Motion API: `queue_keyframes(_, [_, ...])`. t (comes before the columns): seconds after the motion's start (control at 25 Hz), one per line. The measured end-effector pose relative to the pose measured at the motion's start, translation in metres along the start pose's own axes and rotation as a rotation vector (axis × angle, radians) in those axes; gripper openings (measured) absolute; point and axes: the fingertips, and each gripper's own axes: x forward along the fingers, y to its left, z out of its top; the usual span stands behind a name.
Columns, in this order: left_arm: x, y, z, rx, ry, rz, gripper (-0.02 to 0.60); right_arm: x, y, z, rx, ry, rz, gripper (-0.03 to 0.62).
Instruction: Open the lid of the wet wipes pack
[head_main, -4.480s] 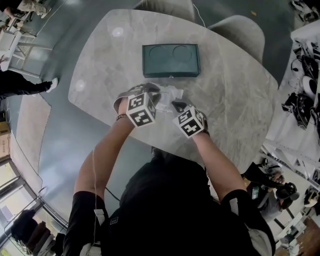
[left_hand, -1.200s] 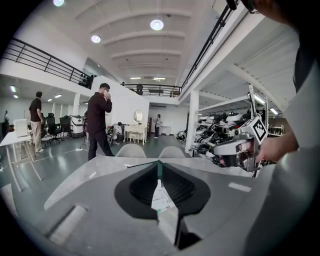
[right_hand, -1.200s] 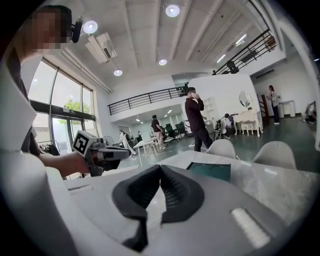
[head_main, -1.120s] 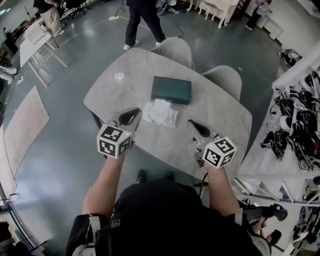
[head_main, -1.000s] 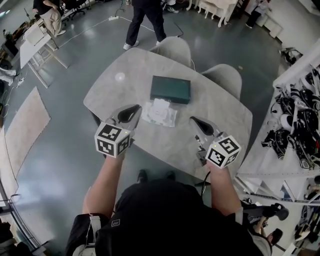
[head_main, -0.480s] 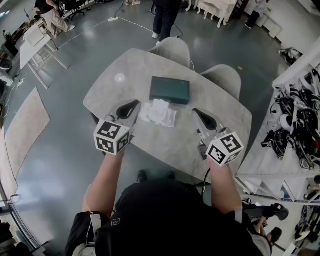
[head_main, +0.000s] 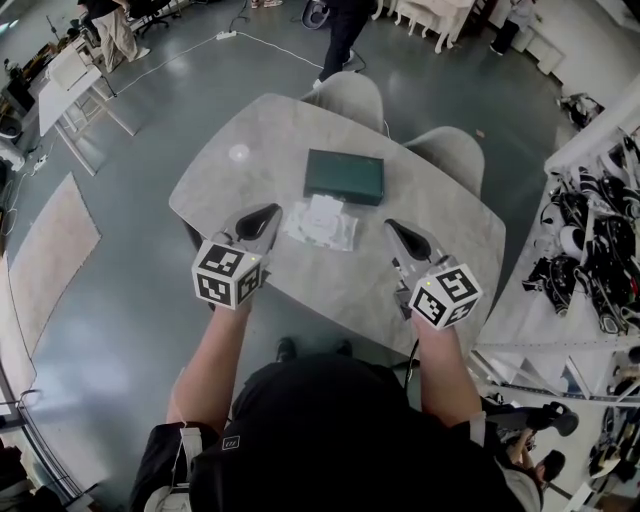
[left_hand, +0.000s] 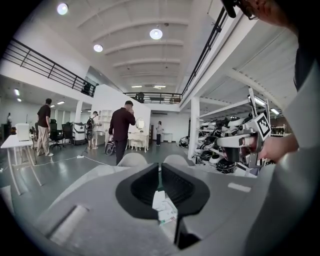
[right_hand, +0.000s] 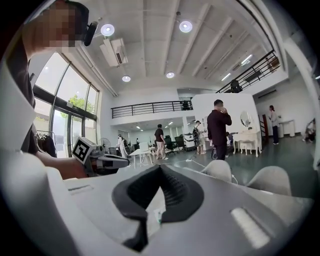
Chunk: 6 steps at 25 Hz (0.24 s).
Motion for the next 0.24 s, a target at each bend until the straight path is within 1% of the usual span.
queue_keyframes(0.24, [-0.0050, 0.0046, 0.0008, 0.006, -0.008, -0.003, 0.026, -0.0022, 0.0070, -0.0008, 0.000, -0.004, -0.008, 0.002])
